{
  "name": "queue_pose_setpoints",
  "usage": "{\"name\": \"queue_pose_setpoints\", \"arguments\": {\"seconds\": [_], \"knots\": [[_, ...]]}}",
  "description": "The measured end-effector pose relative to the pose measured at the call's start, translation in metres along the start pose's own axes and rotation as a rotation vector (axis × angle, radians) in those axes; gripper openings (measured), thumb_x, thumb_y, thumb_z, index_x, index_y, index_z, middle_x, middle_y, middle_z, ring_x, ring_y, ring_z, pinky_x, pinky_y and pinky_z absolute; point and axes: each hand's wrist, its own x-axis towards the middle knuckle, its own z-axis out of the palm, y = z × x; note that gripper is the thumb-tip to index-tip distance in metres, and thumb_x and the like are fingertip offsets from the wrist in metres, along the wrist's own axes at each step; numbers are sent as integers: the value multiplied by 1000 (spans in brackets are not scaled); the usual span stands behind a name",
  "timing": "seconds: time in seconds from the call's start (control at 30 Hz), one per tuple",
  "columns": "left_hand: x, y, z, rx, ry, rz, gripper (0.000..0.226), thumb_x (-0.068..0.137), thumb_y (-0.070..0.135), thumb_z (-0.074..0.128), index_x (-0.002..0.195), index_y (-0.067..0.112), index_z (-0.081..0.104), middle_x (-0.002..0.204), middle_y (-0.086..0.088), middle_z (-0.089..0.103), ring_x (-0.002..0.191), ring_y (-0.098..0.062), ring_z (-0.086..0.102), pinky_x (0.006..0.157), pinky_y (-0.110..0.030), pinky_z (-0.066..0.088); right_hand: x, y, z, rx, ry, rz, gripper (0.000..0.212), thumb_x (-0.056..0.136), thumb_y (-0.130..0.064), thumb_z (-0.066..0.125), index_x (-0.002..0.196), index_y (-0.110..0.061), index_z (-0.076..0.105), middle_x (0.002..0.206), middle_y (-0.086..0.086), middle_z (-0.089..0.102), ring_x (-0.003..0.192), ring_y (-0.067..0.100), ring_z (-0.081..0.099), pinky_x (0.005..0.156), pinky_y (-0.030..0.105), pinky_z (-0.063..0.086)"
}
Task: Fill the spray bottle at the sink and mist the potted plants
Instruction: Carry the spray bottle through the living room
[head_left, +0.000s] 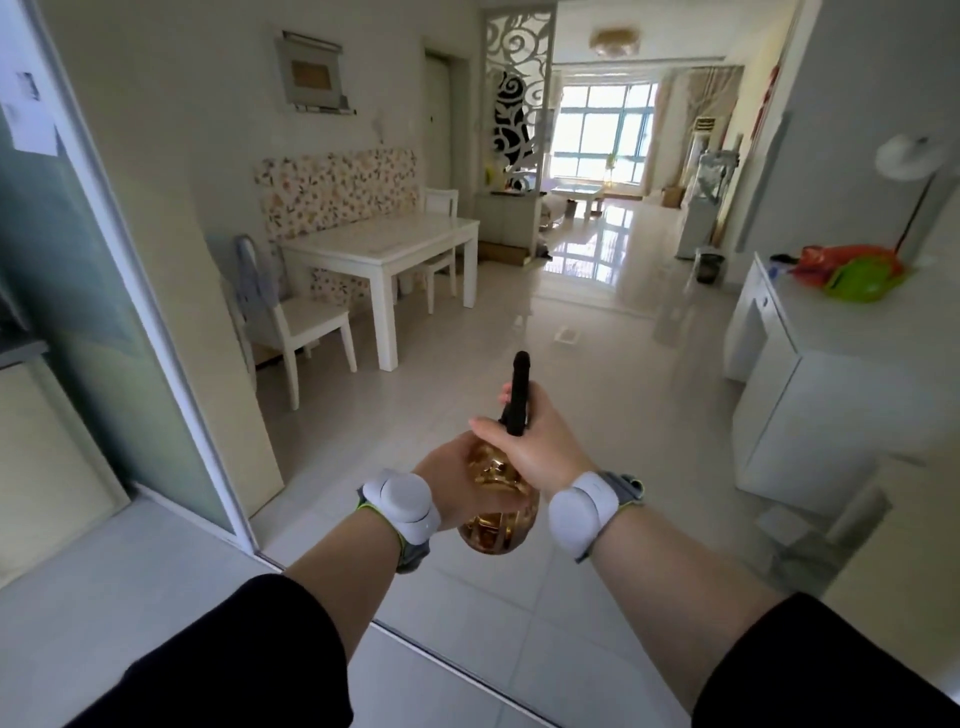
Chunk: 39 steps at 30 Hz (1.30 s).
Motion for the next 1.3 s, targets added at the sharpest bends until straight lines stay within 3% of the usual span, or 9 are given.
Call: {"name": "queue_pose_setpoints", "arguments": {"seconds": [0.13, 0.27, 0.37, 0.53, 0.67, 0.9, 1.0, 1.17, 1.3], "knots": [[72, -15, 1, 7, -29, 24, 69, 62, 50, 77, 123, 33, 49, 108, 16, 61, 101, -8, 59, 88, -24, 47, 63, 26, -10, -34, -28, 35, 62, 75, -38, 74, 128, -27, 43, 99, -22, 48, 93, 6, 51, 76, 19, 37], [169, -39, -13, 9, -55, 47, 68, 62, 49, 78, 122, 32, 50, 105, 16, 62, 98, -8, 59, 83, -21, 45, 149, 52, -14, -63, 14, 42, 55, 75, -37, 74, 119, -33, 43, 95, -31, 46, 82, -5, 51, 63, 8, 34], [241, -46, -27, 30, -94, 89, 63, 64, 46, 78, 119, 32, 52, 99, 19, 60, 94, -6, 58, 79, -19, 42, 211, 64, -22, -87, 81, 47, 59, 76, -37, 74, 125, -26, 43, 97, -25, 48, 85, 1, 52, 65, 10, 36], [352, -42, -31, 42, -156, 151, 66, 66, 45, 77, 123, 26, 50, 109, 12, 61, 98, -10, 57, 85, -25, 44, 302, 93, -54, -126, 153, 60, 51, 78, -33, 74, 118, -23, 43, 93, -19, 50, 82, 4, 53, 64, 11, 36], [442, -39, -11, -4, -226, 162, 68, 65, 43, 79, 124, 25, 51, 115, 7, 63, 105, -15, 60, 94, -36, 49, 370, 129, -87, -146, 206, 90, 50, 79, -35, 73, 117, -21, 44, 92, -17, 49, 85, 13, 53, 65, 12, 37], [614, -25, 29, 29, -234, 195, 67, 66, 44, 78, 125, 28, 50, 116, 8, 62, 106, -14, 59, 94, -30, 47, 504, 203, -168, -178, 195, 70, 61, 80, -37, 72, 128, -14, 41, 109, -4, 51, 98, 19, 55, 81, 24, 39], [688, -9, 40, 67, -250, 204, 67, 68, 43, 76, 127, 28, 48, 119, 8, 60, 106, -12, 57, 93, -27, 45, 568, 229, -206, -169, 168, 85, 64, 82, -41, 69, 131, -15, 39, 113, -5, 49, 101, 18, 53, 83, 24, 38], [799, -2, 47, -23, -224, 163, 70, 70, 36, 78, 130, 24, 46, 123, 4, 60, 112, -16, 57, 99, -34, 46, 678, 265, -246, -112, 139, 118, 57, 84, -49, 63, 128, -20, 42, 112, -10, 51, 99, 12, 52, 83, 23, 35], [893, -16, 47, -37, -219, 143, 67, 68, 42, 77, 127, 31, 47, 118, 11, 61, 105, -10, 58, 94, -25, 45, 769, 300, -260, -88, 134, 147, 54, 82, -47, 66, 125, -22, 45, 109, -11, 52, 98, 12, 53, 82, 23, 37]]}}
